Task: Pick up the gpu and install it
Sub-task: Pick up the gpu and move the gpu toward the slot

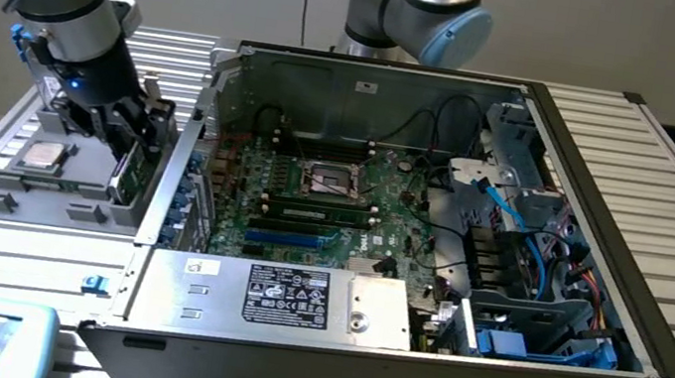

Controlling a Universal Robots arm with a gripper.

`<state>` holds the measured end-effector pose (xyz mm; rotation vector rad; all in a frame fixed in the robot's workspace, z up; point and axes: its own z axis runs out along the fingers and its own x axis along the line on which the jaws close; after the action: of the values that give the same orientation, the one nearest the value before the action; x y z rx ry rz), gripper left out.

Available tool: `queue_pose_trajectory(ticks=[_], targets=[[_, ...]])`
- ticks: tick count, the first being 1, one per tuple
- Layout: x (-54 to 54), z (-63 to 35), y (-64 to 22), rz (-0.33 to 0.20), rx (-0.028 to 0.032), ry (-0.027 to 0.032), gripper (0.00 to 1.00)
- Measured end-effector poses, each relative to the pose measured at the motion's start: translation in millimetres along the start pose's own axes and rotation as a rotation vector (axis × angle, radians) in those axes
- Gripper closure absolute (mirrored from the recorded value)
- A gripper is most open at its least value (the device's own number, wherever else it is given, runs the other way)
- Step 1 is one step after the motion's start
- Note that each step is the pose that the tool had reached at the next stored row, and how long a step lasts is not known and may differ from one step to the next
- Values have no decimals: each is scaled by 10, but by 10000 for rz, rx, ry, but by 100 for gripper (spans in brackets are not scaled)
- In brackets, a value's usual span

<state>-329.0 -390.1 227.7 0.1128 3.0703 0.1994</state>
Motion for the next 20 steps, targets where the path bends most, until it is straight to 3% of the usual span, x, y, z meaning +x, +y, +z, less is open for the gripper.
queue_pose_trajectory(ticks=[13, 15, 17, 20], targets=[[3, 44, 8, 47, 5, -2, 53], [3, 45, 8, 48, 4, -2, 65], [3, 45, 8, 47, 4, -1, 71], [3, 45, 8, 49, 3, -1, 71]])
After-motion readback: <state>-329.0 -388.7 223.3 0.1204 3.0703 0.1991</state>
